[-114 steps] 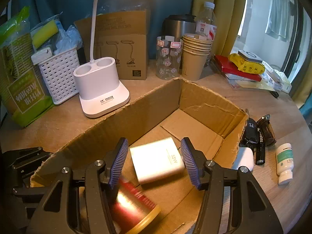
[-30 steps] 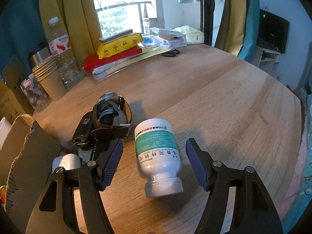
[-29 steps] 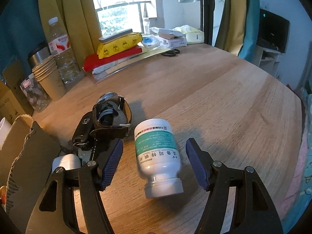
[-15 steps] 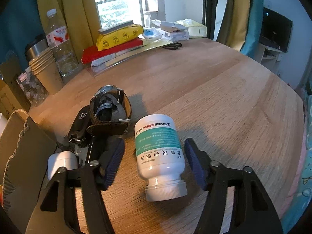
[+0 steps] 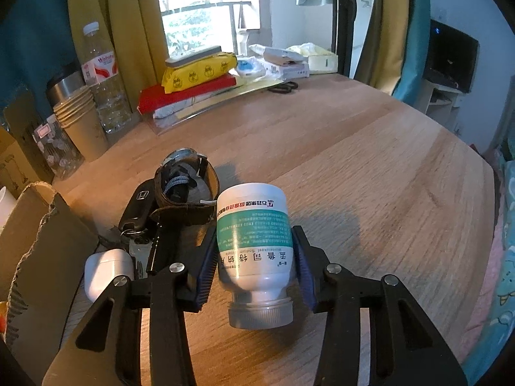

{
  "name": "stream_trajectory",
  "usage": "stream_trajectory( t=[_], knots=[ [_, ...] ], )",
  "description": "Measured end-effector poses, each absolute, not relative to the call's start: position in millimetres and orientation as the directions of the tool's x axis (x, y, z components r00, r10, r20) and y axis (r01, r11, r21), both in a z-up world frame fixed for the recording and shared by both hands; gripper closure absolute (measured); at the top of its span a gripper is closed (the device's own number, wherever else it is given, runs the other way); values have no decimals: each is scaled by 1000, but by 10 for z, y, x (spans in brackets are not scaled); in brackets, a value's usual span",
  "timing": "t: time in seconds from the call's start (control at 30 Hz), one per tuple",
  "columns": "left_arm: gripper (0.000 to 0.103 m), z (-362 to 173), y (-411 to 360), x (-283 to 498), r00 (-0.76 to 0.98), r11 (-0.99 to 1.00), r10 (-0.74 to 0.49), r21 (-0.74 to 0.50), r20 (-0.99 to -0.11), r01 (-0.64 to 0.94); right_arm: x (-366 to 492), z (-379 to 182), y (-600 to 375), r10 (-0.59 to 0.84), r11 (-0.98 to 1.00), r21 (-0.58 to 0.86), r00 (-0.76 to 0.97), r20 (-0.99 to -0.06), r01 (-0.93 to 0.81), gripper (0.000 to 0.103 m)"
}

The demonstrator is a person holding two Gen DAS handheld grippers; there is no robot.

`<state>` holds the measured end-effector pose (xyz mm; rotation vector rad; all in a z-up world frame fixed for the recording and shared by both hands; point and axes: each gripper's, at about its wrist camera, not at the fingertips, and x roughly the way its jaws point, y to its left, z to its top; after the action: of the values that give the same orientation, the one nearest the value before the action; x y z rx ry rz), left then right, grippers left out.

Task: Organize rigid objects
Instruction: 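Close the right tool around the white pill bottle, then lift the pill bottle with the right tool, lower it into the box, release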

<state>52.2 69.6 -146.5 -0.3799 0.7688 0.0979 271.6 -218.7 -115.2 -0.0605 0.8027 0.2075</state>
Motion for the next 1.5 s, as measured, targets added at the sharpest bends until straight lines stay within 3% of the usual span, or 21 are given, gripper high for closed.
stream_trajectory(
  t=[0.5, 1.03, 1.5],
  knots=[
    [92, -1466, 712, 521, 717, 928, -49, -297, -695, -224, 2348, -783, -2216, 192, 976, 49, 735, -650, -211, 57],
    [92, -1464, 702, 522, 718, 928, -50, -297, -695, -223, 1749, -202, -1746, 293, 941, 15, 791, -538, -338, 57],
    [92, -1463, 697, 522, 717, 928, -49, -297, -695, -224, 1446, -167, -1173, 401, 880, -5, 747, -531, -476, 57]
  ],
)
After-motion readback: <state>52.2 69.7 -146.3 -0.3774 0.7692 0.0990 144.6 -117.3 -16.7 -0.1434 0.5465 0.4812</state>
